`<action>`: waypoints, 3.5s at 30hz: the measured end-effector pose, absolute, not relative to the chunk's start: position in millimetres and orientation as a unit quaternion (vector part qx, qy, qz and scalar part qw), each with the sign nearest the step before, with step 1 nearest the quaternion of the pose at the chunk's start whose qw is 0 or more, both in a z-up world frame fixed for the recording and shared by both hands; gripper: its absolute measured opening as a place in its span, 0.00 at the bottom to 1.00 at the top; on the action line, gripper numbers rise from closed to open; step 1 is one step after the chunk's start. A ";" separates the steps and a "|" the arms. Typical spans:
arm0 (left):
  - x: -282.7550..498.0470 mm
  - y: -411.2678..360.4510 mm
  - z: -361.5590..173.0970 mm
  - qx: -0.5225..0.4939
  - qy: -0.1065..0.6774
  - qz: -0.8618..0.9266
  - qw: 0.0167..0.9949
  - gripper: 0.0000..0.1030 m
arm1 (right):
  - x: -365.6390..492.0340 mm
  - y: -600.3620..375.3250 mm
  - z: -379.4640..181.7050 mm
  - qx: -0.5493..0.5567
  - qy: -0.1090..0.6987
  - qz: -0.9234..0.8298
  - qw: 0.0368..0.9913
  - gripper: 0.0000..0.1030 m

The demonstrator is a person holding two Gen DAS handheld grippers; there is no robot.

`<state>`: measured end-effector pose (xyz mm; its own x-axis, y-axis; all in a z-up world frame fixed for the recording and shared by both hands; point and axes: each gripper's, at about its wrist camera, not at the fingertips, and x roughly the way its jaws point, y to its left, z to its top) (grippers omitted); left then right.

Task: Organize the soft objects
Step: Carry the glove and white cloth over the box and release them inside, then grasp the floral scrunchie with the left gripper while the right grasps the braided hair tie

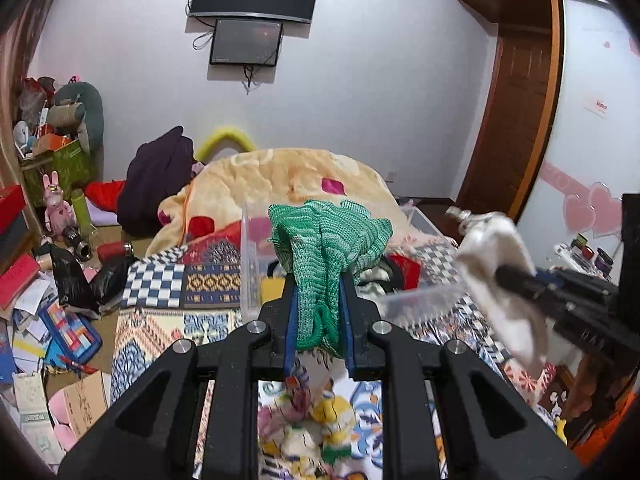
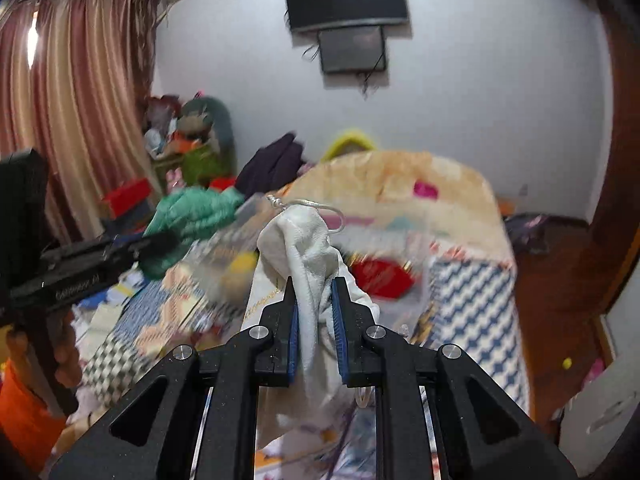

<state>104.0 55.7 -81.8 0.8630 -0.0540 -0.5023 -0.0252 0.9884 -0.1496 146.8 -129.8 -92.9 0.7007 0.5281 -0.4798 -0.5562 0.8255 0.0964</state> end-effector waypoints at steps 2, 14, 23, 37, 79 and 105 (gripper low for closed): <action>112.0 58.1 -79.1 -0.075 0.260 -0.001 0.963 0.18 | 156.0 -130.5 -84.9 -0.024 0.239 0.283 0.929 0.13; 166.4 59.4 -96.7 -0.074 0.297 0.007 0.952 0.18 | 201.9 -109.1 -78.3 -0.027 0.227 0.236 0.944 0.13; 195.8 57.3 -128.0 -0.080 0.344 0.012 0.936 0.18 | 223.5 -92.0 -108.7 -0.058 0.276 0.228 0.932 0.13; 181.3 57.0 -118.1 -0.083 0.331 -0.003 0.940 0.50 | 218.8 -94.6 -110.1 -0.086 0.290 0.231 0.925 0.50; 85.4 49.8 -189.0 -0.042 0.408 -0.002 0.912 0.90 | 176.4 -168.8 -186.5 -0.089 0.382 0.209 0.896 0.88; 80.9 48.4 -182.7 -0.047 0.387 -0.014 0.921 0.14 | 172.9 -165.7 -186.5 -0.088 0.368 0.228 0.897 0.13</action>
